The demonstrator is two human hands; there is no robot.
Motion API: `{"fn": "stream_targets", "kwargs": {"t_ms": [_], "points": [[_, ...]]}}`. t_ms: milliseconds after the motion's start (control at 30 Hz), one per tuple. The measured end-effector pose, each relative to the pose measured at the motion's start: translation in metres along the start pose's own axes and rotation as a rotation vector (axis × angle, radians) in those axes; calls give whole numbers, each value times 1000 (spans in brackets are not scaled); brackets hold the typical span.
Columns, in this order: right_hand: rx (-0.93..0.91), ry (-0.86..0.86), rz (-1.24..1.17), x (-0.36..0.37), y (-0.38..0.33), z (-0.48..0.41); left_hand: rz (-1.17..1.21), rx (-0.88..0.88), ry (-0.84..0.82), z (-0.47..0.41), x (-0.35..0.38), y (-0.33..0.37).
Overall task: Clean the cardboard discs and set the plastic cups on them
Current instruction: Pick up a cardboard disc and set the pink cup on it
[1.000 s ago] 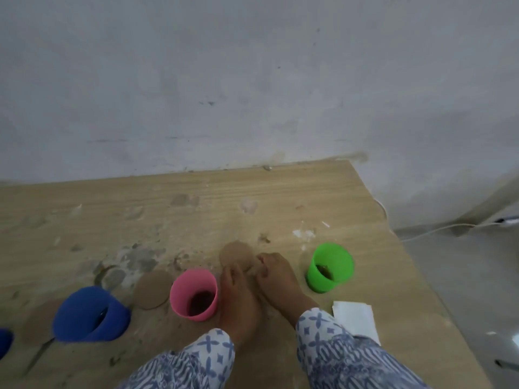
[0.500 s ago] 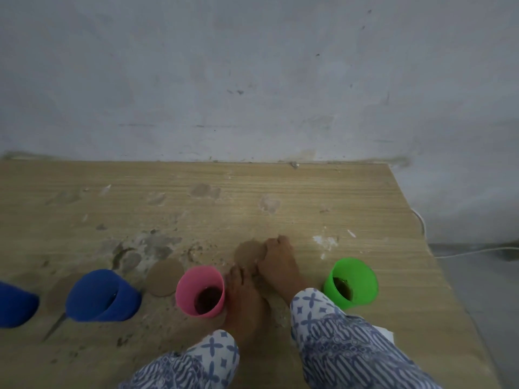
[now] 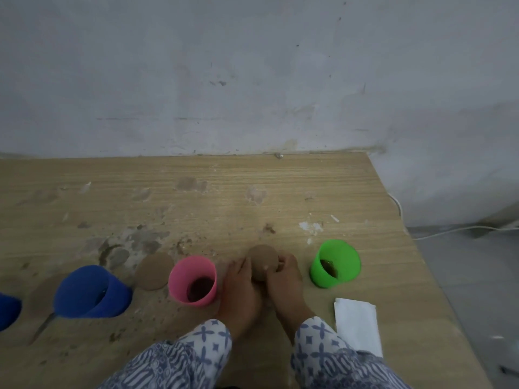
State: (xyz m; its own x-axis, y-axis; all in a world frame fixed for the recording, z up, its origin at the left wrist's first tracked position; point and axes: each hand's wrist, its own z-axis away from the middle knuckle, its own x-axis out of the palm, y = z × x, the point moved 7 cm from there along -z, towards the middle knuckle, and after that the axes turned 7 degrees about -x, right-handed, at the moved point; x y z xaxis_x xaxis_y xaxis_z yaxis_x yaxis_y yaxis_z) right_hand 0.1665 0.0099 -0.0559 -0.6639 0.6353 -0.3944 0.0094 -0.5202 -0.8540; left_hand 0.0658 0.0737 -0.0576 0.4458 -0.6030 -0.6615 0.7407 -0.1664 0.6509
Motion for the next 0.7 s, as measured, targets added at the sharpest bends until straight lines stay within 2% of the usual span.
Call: {"fn": "stream_targets", "kwargs": {"t_ms": [267,467,700], "points": [[19,149,27,-18,17,22,-149,182,29,4,11,11],[-50,119,114,-23,16,27,-177,263,78,7,11,16],[-153,6,337,-20,5,29,-201,252,122,8,11,10]]}}
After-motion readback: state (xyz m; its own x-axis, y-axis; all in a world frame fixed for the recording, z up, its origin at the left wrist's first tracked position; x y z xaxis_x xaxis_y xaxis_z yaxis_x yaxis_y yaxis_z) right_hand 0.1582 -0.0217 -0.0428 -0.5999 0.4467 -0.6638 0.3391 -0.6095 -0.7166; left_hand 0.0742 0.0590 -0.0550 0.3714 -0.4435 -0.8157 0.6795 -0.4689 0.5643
